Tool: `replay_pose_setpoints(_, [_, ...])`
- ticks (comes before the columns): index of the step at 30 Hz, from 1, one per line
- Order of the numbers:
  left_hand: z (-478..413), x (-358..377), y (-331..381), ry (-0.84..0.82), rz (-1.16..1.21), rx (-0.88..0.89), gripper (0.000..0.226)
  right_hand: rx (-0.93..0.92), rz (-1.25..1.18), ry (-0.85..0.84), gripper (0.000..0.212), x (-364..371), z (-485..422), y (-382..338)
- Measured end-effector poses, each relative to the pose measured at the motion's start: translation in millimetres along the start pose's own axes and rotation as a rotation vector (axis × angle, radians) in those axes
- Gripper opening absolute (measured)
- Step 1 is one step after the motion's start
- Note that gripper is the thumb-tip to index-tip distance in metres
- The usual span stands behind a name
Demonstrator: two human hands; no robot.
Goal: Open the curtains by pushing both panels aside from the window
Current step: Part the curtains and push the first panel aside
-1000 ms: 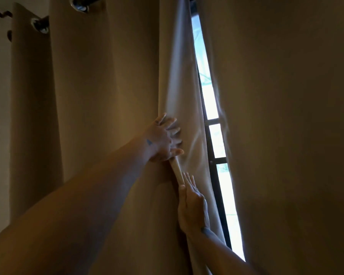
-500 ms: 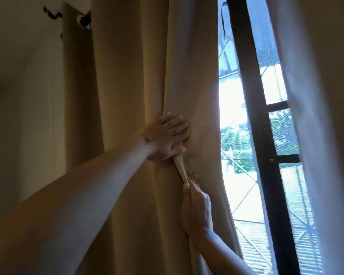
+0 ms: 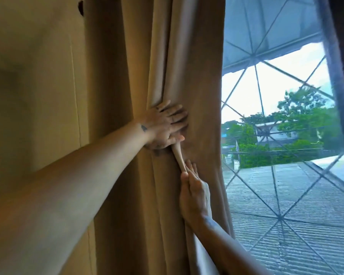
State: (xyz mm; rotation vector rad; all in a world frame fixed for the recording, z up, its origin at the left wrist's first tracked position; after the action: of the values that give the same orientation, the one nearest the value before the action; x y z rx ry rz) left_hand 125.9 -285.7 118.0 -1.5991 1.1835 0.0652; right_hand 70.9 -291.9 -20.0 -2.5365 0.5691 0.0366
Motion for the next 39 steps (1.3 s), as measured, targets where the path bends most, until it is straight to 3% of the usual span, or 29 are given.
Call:
replay_pose_setpoints(4, [20.4,30.7,-39.2,-0.031,-0.029,-0.024,0.059,-0.001,-0.036,-0.027,0.04,52.0,-2.5,-12.5])
replay_pose_setpoints(18, [72.8,127.4,-154.1,-0.106,-0.082,-0.107,0.06,-0.006,-0.107,-0.039,0.047,219.5,-8.1,-51.4])
replay_pose_setpoints(22, [83.6,152.4,-181.8,-0.136,-0.066,-0.177,0.06,-0.032,-0.127,-0.07,0.058,261.8,-12.1,-55.7])
replay_pose_setpoints(27, [94.6,184.3,-217.0,-0.184,-0.08,-0.27,0.059,-0.051,-0.185,-0.171,0.049,313.6,-18.0,-58.7])
replay_pose_setpoints(39, [95.9,214.5,-236.6,-0.263,-0.063,-0.376,0.058,-0.101,-0.15,-0.283,0.051,350.8,-31.0,-52.6])
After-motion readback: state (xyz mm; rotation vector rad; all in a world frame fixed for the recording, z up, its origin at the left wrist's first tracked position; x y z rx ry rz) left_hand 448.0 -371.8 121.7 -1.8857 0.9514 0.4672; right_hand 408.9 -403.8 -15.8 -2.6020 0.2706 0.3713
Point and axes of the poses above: each hand's wrist, its own z-axis away from the middle knuckle, its own x-axis out of the palm, y = z × x, the point moved 8 cm from there along -z, towards the middle knuckle, and after that the axes turned 12 degrees about z, right-handed, at the moved point
